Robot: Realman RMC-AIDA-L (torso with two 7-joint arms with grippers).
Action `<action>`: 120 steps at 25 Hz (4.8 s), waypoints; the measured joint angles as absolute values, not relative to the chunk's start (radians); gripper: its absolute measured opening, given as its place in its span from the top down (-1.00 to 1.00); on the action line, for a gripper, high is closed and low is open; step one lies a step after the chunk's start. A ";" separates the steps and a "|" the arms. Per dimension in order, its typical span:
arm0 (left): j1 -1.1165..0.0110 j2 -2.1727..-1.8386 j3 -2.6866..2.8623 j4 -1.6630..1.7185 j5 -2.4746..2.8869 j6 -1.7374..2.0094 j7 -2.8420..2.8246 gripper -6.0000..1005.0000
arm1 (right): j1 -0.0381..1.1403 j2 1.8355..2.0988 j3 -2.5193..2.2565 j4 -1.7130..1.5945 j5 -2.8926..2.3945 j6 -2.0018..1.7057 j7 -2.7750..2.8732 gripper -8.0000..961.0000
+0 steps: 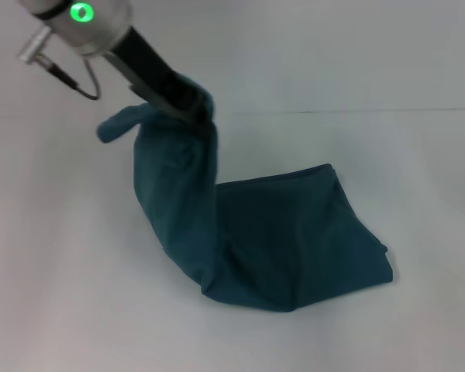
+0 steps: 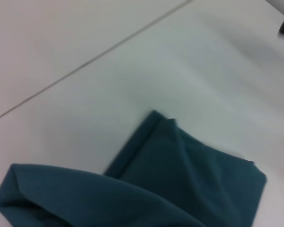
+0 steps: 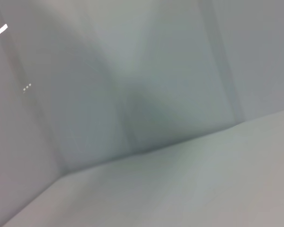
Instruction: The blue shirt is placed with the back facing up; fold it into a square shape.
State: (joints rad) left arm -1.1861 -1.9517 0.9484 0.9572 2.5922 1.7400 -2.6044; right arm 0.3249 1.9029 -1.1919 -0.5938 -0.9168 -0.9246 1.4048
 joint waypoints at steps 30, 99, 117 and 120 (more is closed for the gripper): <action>-1.309 -2.175 1.396 0.704 2.407 1.316 -2.688 0.81 | 0.312 1.915 -0.781 -0.620 -1.277 -1.083 1.490 0.99; -0.508 -2.163 1.009 0.891 2.114 1.459 -2.003 -0.85 | 0.978 2.116 -1.576 -1.149 -2.683 -1.402 2.760 -0.56; -0.511 -2.163 1.059 0.852 2.126 1.427 -1.999 -0.83 | 0.996 2.116 -1.711 -1.016 -2.766 -1.302 2.894 -0.35; -0.511 -2.163 1.062 0.852 2.126 1.420 -1.998 -0.82 | 0.986 2.113 -1.711 -1.024 -2.766 -1.295 2.894 -0.08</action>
State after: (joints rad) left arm -0.5108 -2.1628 1.0625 0.8523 2.1262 1.4197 -1.9985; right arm 0.9863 2.1135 -1.7114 -1.0243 -2.7665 -1.2952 2.8936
